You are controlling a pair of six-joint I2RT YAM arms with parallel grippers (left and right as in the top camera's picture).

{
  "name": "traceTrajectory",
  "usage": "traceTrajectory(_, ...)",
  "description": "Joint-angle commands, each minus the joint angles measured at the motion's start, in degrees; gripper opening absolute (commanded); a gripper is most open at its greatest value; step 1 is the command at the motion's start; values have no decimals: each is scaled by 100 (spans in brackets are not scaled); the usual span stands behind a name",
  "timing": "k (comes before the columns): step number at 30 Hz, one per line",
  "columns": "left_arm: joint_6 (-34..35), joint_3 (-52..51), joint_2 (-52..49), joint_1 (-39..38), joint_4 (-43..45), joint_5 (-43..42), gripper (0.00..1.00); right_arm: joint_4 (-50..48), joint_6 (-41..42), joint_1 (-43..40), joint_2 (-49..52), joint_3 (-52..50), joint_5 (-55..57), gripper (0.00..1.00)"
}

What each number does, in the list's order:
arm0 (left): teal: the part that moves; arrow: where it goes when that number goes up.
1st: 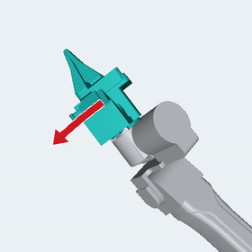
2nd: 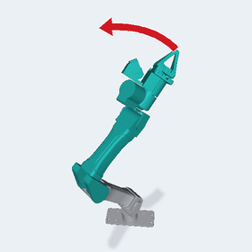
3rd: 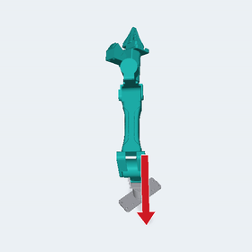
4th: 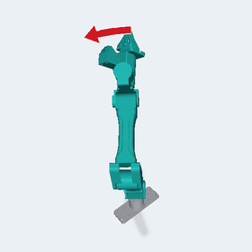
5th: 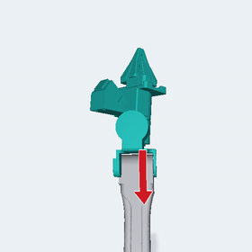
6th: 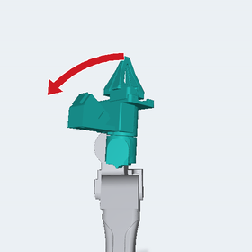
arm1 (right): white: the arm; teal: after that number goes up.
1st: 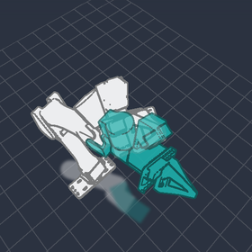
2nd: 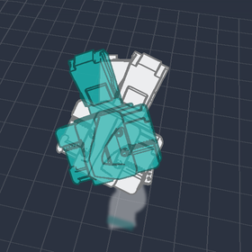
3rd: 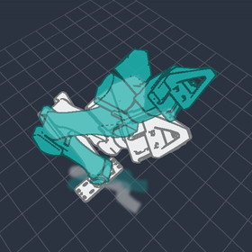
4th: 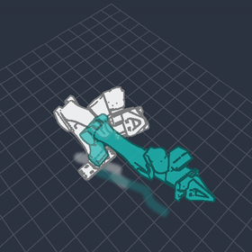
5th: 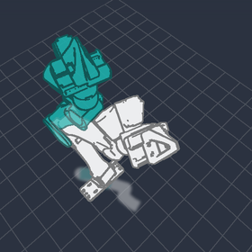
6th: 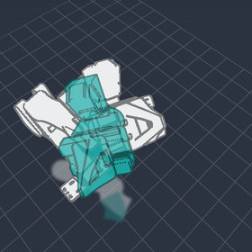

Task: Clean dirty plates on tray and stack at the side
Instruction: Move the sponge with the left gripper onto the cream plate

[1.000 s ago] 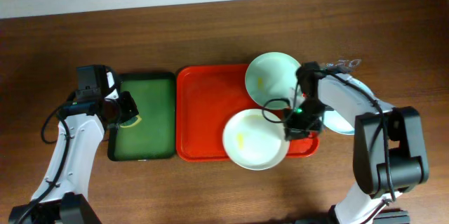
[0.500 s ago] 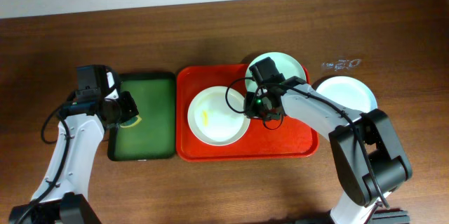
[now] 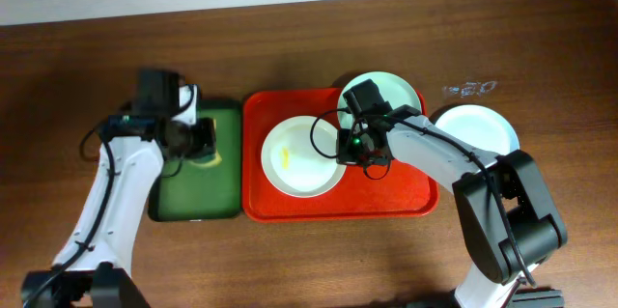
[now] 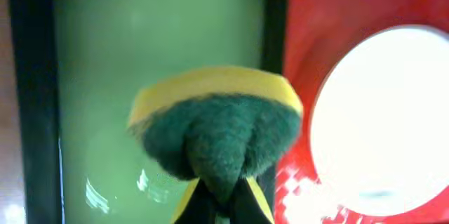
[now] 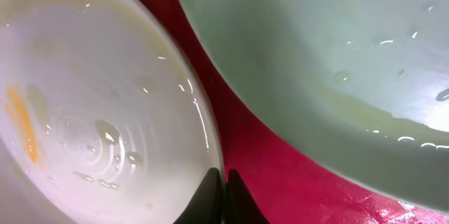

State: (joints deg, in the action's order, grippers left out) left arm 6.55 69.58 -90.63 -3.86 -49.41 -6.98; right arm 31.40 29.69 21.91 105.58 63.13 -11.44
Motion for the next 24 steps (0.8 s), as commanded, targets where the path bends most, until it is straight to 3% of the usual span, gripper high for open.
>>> traceTrajectory(1,-389,1694,-942,-188,-1154,-101,0,-39,-98,22,-33,2,15,4)
traceTrajectory(5,-446,1805,-1585,-610,-1213,-212,0,-37,-251,22,-33,2,-33,5)
traceTrajectory(7,-293,1805,-1849,-850,-1023,-225,0,-81,-337,22,-33,2,-28,10)
traceTrajectory(8,-70,1803,-1921,-916,-905,-227,0,-79,-334,22,-33,2,-31,4)
traceTrajectory(13,31,1799,-2048,-1325,-601,-332,0,-55,-223,22,-33,2,-330,4)
traceTrajectory(15,103,1799,-2234,-1401,-525,-334,0,-81,-225,20,-33,2,-238,22)
traceTrajectory(16,170,1799,-2295,-1414,-525,-352,0,-116,-225,20,-33,2,-98,25)
traceTrajectory(17,170,1799,-2332,-1416,-509,-481,0,-144,-225,20,-33,2,-26,20)
traceTrajectory(18,170,1799,-2332,-1416,-485,-535,0,-142,-223,22,-31,2,-35,4)
traceTrajectory(24,177,1788,-2391,-1550,-365,-551,0,-79,-219,26,-31,2,-203,4)
